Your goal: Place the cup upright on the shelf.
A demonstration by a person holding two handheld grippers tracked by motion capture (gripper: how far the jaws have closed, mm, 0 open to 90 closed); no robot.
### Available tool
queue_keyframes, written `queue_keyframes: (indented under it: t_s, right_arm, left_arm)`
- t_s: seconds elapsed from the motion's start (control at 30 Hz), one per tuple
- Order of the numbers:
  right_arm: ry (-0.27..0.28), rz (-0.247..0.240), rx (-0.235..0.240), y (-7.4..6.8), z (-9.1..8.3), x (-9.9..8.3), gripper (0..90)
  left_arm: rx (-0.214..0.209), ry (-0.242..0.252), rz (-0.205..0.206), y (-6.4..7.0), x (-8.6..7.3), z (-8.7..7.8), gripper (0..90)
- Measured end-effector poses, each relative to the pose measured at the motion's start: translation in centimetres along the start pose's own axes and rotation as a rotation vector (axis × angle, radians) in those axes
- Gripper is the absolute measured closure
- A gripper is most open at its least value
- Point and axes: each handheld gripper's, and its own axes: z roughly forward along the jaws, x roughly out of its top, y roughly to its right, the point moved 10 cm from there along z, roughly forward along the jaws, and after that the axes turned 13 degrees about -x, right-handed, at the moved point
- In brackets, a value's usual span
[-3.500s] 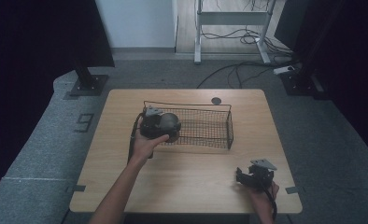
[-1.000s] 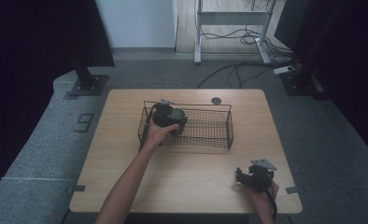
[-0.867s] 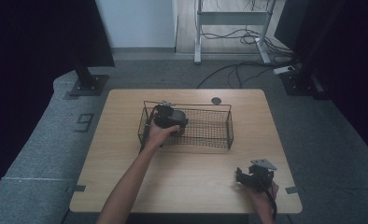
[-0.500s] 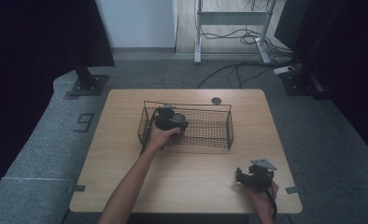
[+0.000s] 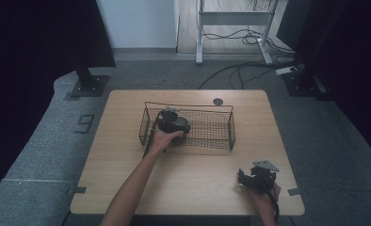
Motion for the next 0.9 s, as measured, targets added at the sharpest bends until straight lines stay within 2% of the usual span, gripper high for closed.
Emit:
queue_keyframes:
  t_s: [0.33,0.43,0.5,0.9]
  right_arm:
    - [0.001,0.001,0.000,0.0,0.0,0.0,13.3]
    - [0.000,0.000,0.000,0.0,0.0,0.0,13.3]
    - [0.001,0.001,0.000,0.0,0.0,0.0,13.3]
    - [0.000,0.000,0.000,0.0,0.0,0.0,13.3]
  left_arm:
    - [0.001,-0.016,0.002,0.1,-0.3,0.3,13.9]
    - [-0.013,-0.034,-0.009,0.1,-0.6,0.3,13.1]
    - [-0.007,-0.042,-0.007,0.1,-0.7,0.3,13.0]
    - [-0.006,0.008,-0.005,0.3,0.2,-1.0,11.1]
